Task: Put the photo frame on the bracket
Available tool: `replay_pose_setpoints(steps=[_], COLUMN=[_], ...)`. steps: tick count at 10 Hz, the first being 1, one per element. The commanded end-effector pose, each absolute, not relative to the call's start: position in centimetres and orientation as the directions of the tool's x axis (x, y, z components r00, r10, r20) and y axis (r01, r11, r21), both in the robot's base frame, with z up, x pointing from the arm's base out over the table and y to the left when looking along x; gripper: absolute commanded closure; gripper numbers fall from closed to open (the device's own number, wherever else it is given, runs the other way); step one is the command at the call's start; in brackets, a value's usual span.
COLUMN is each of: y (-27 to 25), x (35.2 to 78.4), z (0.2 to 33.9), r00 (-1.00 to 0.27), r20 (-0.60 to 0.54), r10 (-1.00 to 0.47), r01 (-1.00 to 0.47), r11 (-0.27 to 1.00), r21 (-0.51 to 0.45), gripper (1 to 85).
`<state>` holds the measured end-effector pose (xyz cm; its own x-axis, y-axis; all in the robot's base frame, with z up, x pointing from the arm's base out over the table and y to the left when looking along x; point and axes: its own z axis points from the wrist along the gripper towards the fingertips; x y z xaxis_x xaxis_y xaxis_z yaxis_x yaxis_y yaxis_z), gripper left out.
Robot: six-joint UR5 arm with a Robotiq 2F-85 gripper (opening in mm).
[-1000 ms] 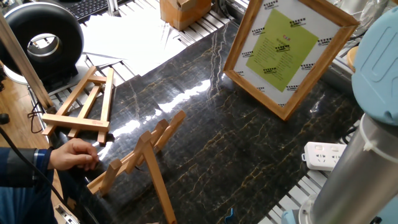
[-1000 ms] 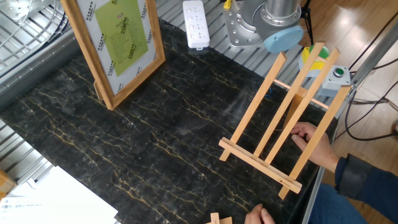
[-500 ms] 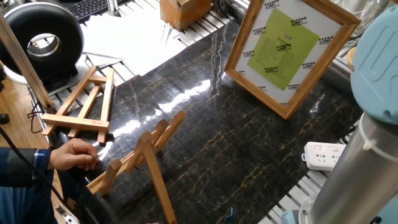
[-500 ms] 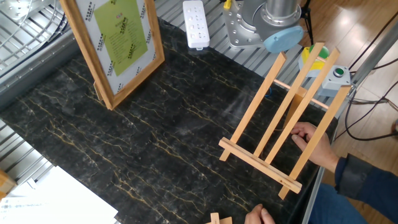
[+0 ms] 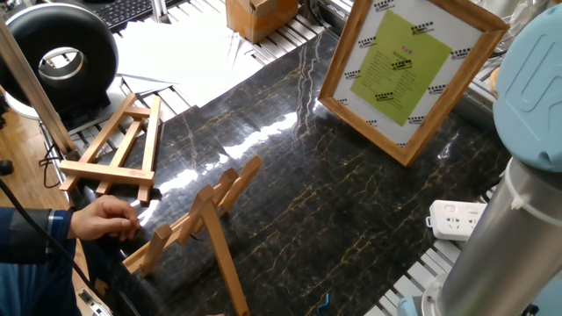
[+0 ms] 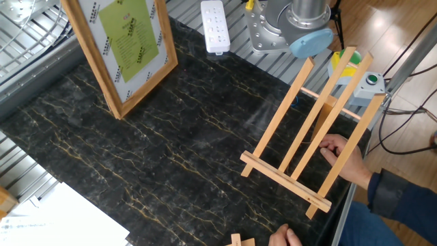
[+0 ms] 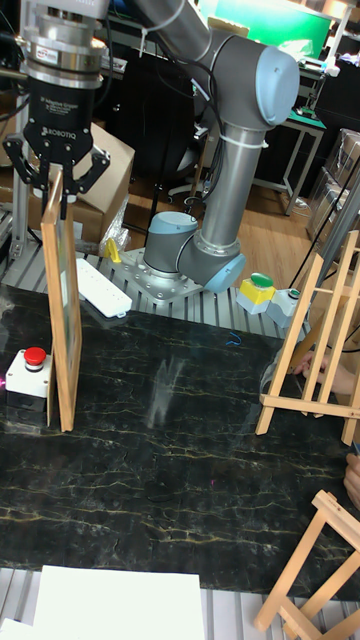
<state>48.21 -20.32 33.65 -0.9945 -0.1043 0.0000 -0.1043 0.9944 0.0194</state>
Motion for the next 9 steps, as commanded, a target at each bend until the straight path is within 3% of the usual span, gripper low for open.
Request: replay_pose_setpoints(steps=[1, 4, 9], y=[-20.4, -21.5, -21.3], x=[48.7, 48.8, 49.9], z=[33.7, 33.7, 33.8], r00=[-0.992, -0.977, -0.973], r20=[-0.016, -0.014, -0.054], r10=[-0.128, -0.211, -0.223], r01=[-0.128, -0.211, -0.221], r11=[0.992, 0.977, 0.975], r21=[0.017, -0.026, -0.027], gripper=[84.7, 84.7, 84.7])
